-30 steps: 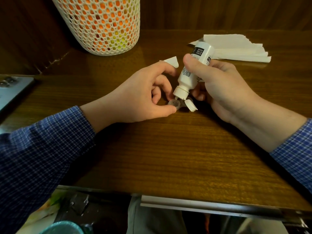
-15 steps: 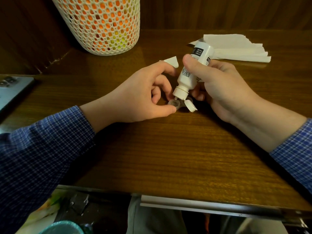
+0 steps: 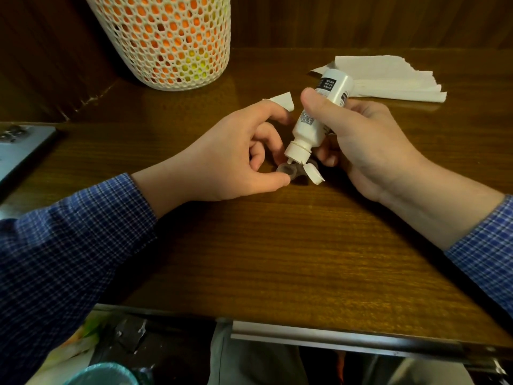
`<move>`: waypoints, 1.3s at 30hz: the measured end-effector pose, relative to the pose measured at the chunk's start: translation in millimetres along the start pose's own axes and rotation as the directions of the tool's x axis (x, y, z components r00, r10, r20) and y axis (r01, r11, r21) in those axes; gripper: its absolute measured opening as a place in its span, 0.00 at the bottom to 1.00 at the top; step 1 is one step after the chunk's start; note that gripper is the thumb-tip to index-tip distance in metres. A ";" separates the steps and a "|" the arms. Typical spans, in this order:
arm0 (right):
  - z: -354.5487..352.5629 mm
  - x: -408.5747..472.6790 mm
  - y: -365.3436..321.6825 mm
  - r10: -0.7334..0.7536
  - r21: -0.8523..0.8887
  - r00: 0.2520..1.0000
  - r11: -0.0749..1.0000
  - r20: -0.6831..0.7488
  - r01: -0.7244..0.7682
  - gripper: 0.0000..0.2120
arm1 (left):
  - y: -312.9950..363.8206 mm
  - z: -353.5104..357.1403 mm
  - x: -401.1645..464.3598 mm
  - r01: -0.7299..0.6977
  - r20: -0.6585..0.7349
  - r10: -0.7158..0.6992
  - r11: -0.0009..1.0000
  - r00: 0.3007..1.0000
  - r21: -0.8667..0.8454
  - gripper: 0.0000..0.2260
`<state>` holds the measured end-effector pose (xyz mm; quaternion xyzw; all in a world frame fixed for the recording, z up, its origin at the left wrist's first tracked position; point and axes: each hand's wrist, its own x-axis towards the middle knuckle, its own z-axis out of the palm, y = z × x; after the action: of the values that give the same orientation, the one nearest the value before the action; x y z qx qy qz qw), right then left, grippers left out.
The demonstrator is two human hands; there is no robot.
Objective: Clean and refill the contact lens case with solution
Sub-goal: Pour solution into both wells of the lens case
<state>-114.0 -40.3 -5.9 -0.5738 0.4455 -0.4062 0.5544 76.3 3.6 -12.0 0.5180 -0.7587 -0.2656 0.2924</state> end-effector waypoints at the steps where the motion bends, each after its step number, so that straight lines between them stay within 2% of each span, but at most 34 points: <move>1: 0.1 0.0 0.1 -0.002 -0.004 1.000 1.000 0.000 0.002 0.13 | 0.0 0.0 -0.1 -0.001 0.000 0.001 1.000 1.000 -0.001 0.31; 28: -0.4 0.2 -0.1 0.010 0.009 1.000 1.000 0.017 -0.010 0.12 | 0.4 0.2 0.1 0.009 0.004 -0.009 1.000 1.000 -0.007 0.32; 35: -2.8 3.7 -2.0 0.074 0.081 0.996 0.994 -0.048 -0.070 0.18 | 0.5 -0.7 0.6 0.016 0.003 -0.016 1.000 1.000 -0.015 0.33; 39: -2.9 3.5 -1.2 0.062 0.079 0.998 0.995 -0.030 -0.059 0.16 | -0.4 -0.4 0.6 0.017 0.001 -0.017 1.000 1.000 -0.016 0.32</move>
<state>-115.8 -44.5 -4.7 -0.5314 0.4555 -0.4156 0.5809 76.8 2.9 -11.9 0.5218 -0.7523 -0.2745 0.2941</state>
